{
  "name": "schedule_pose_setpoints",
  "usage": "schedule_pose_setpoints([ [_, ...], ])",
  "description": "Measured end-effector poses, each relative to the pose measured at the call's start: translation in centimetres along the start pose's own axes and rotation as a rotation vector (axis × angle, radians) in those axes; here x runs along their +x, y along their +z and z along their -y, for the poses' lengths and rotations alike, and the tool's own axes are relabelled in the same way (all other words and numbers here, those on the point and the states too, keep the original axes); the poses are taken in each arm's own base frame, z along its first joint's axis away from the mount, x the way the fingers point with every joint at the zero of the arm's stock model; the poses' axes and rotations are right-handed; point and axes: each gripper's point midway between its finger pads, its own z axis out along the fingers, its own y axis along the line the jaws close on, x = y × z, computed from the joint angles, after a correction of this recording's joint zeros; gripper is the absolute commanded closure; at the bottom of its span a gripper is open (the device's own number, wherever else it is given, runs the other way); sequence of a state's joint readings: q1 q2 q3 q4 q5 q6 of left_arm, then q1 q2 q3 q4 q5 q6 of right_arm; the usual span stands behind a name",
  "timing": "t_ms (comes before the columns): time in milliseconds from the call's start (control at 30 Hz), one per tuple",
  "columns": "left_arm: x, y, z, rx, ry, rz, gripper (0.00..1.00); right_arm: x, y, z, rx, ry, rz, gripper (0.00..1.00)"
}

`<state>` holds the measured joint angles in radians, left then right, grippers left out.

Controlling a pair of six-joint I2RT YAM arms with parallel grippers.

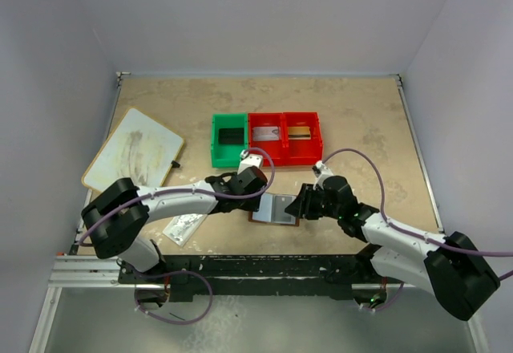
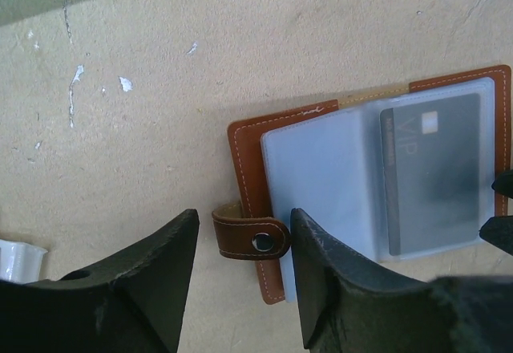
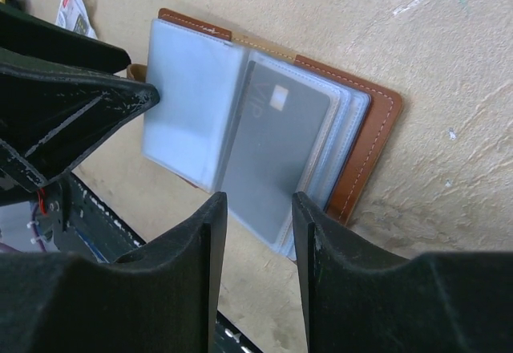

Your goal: Take the credit cards out of the card holder

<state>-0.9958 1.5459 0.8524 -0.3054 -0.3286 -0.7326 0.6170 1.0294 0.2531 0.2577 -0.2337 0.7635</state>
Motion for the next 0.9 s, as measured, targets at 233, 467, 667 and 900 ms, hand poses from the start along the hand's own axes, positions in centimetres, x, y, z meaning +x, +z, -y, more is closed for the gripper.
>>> schedule_pose_setpoints([
  [233,0.5,0.4,-0.3,-0.013,0.007,-0.009,0.63,-0.2,0.1,-0.1,0.000,0.016,0.009,0.60],
  [467,1.8,0.9,-0.9,-0.028,0.022,-0.034,0.68,0.3,0.7,0.5,0.020,0.045,-0.012,0.61],
  [667,2.0,0.9,-1.0,-0.031,0.025,-0.038,0.72,0.1,1.0,0.3,0.014,0.060,-0.005,0.60],
  [900,2.0,0.9,-1.0,-0.032,0.025,-0.038,0.75,0.0,1.4,-0.2,-0.018,0.064,-0.007,0.60],
])
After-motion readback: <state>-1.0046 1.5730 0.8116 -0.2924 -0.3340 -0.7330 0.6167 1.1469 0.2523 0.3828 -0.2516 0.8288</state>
